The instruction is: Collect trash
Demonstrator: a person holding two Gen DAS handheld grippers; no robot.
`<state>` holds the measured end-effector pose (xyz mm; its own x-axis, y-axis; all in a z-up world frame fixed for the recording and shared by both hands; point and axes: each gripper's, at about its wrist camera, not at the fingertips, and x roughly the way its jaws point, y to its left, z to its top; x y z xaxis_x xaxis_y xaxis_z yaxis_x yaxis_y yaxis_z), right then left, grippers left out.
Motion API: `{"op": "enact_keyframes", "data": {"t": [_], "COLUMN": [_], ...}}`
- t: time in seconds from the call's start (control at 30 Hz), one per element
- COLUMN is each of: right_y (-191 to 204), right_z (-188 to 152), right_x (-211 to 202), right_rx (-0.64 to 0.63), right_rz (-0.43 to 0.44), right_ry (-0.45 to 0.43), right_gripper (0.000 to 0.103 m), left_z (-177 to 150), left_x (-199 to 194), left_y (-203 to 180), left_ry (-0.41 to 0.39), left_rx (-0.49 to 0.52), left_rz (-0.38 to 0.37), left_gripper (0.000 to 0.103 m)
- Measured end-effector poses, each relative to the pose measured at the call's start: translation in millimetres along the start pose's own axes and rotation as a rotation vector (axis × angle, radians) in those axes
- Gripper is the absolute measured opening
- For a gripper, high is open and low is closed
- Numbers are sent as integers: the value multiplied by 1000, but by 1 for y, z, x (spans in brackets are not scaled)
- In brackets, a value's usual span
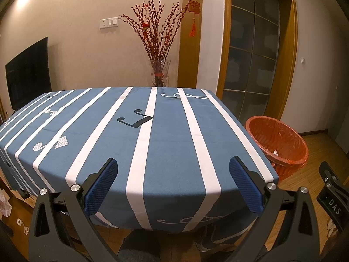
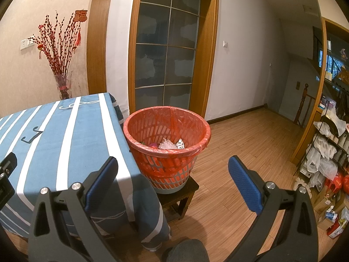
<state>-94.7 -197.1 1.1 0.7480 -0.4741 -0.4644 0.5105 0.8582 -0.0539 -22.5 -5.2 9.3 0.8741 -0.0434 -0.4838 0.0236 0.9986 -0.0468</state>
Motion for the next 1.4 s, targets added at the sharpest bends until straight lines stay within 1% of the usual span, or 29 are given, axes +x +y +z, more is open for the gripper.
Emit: {"op": "enact_keyframes", "data": {"t": [1.4], "right_y": [0], "right_z": [1], "right_x": [0], "right_rx": [0], "right_rz": [1], "right_ry": [2], "right_gripper": [99], "left_z": [-6], "left_x": [1], "left_y": [0], "left_ry": [10], "left_rx": [1], "left_rz": [-1], "left_gripper": [100]}}
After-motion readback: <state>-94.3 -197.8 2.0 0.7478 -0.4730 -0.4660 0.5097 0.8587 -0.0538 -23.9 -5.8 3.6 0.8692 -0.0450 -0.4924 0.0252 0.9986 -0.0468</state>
